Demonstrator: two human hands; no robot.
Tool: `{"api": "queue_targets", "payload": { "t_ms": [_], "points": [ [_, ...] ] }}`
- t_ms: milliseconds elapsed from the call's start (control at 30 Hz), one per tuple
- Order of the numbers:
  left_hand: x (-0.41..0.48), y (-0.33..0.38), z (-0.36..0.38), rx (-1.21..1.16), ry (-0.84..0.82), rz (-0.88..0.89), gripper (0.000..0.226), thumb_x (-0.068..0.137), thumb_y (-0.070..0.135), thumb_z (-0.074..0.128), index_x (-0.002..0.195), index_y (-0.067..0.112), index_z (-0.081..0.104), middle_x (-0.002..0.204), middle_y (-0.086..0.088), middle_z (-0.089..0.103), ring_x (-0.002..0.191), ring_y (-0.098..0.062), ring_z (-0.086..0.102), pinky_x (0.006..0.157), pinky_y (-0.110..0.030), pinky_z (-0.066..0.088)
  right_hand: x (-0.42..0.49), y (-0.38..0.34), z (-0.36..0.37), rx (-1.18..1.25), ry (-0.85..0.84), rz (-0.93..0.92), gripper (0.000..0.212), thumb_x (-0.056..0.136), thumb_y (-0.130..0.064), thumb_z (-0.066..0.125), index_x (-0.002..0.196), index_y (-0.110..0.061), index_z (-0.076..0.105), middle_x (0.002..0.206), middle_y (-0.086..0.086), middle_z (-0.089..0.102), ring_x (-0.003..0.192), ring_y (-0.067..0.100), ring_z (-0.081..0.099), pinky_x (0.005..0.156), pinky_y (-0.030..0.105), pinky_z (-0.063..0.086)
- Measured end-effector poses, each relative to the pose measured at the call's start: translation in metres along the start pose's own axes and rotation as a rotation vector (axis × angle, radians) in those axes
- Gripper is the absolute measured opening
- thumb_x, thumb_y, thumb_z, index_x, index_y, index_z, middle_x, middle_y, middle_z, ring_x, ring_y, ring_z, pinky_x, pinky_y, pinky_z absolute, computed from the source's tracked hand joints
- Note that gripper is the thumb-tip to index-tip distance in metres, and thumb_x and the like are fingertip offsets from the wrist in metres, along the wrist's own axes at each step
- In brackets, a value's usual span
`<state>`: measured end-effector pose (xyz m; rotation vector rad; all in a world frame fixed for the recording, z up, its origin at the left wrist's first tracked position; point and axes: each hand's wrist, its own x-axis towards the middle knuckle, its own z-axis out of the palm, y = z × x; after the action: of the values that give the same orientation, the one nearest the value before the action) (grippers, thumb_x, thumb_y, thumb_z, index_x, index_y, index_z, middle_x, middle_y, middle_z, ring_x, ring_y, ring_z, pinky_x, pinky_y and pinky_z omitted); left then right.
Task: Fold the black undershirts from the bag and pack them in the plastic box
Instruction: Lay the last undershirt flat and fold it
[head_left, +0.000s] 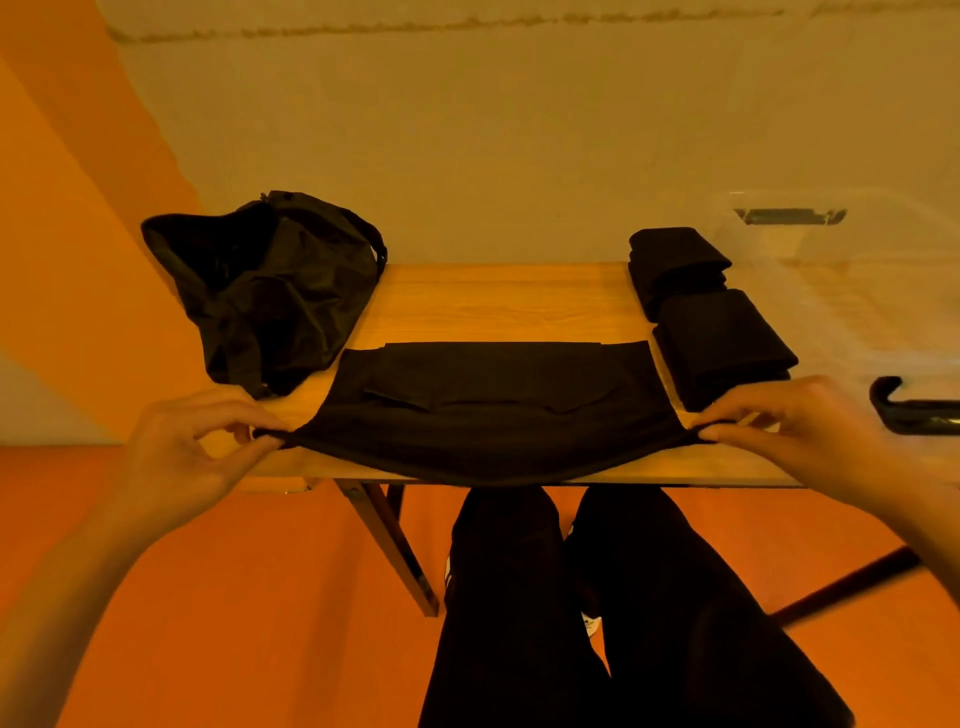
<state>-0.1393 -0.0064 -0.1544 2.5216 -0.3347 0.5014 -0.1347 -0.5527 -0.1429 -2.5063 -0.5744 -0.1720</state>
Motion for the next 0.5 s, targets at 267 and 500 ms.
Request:
{"api": "queue_targets", "payload": {
  "t_ms": [267,500],
  "points": [
    [0.063,-0.003,0.036,0.015,0.114,-0.007,0.043,0.085,0.005,0.078,0.099,0.041,0.063,0.075,-0.004,0.062,0.072,-0.004,0.056,0.066,-0.016,0.043,0.075,0.019,-0.002,-0.347,0.099,0.139,0.015,0.089,-0.033,0.071,0.101,-0.025,0.075,0.078,-0.02,0.054,0.079,0.009,0.052,0.06,0.024,0.037],
    [0.113,-0.007,0.063,0.172,0.07,-0.036,0.014,0.085,0.007,0.078,0.097,0.013,0.074,0.071,0.013,0.055,0.064,-0.011,0.047,0.068,-0.018,0.04,0.121,0.039,0.004,-0.594,-0.043,0.099,0.019,0.089,-0.038,0.071,0.1,-0.024,0.076,0.083,-0.007,0.063,0.086,0.011,0.041,0.065,0.028,0.03]
  ]
}}
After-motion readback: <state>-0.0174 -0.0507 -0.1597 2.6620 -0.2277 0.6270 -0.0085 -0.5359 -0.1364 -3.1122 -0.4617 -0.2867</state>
